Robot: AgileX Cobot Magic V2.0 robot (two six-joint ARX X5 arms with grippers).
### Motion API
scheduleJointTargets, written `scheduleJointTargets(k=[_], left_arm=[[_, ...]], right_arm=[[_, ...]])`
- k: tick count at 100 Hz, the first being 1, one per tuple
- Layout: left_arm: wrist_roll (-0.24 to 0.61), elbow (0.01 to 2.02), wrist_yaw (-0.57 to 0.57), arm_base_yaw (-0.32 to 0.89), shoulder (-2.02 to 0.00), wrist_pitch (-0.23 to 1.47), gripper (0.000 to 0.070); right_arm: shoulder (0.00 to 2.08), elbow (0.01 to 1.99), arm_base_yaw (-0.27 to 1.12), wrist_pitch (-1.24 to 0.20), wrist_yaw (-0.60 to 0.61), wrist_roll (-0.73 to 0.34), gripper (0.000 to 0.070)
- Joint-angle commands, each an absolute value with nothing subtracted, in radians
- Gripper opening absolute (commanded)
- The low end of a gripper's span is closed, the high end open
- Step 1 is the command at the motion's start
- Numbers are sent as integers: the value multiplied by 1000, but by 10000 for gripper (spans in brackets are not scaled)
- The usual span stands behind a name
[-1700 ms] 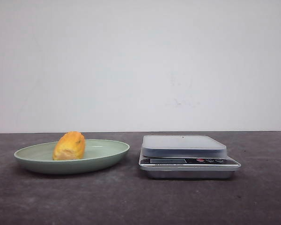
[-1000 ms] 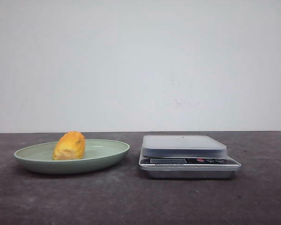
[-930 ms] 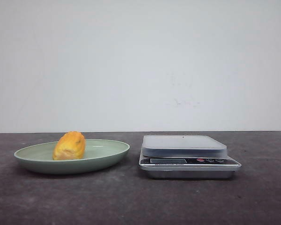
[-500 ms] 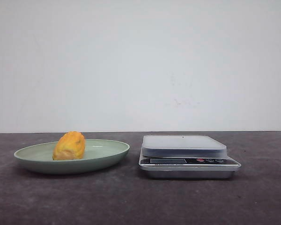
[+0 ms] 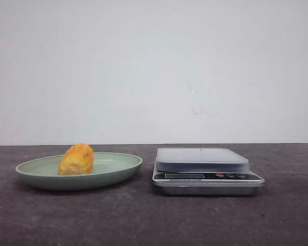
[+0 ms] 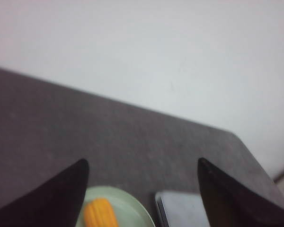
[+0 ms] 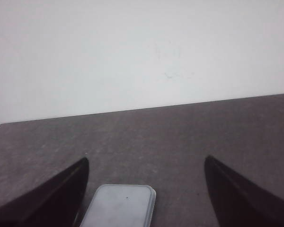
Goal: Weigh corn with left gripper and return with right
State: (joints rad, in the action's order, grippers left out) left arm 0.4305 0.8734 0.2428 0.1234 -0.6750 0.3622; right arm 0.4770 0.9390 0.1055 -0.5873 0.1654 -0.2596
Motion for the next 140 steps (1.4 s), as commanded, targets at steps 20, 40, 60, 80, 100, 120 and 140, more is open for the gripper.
scheduleJointTargets(k=[20, 40, 60, 80, 100, 120, 140], left_arm=[[378, 890, 157, 264, -941, 341, 445], [326, 890, -8, 381, -1147, 319, 446], [334, 890, -65, 457, -1321, 244, 446], [349, 890, -118, 505, -1465, 207, 447], [381, 890, -153, 512, -1566, 205, 520], [412, 889, -153, 519, -1596, 192, 473], [393, 890, -146, 533, -1596, 181, 6]], right_arm=[[548, 991, 109, -640, 249, -228, 489], [572, 991, 110, -654, 263, -227, 502], [574, 991, 110, -660, 266, -223, 502], [574, 991, 110, -682, 266, -216, 501], [574, 991, 110, -712, 265, -201, 501], [574, 991, 110, -712, 265, -202, 500], [574, 991, 110, -712, 261, -201, 499]])
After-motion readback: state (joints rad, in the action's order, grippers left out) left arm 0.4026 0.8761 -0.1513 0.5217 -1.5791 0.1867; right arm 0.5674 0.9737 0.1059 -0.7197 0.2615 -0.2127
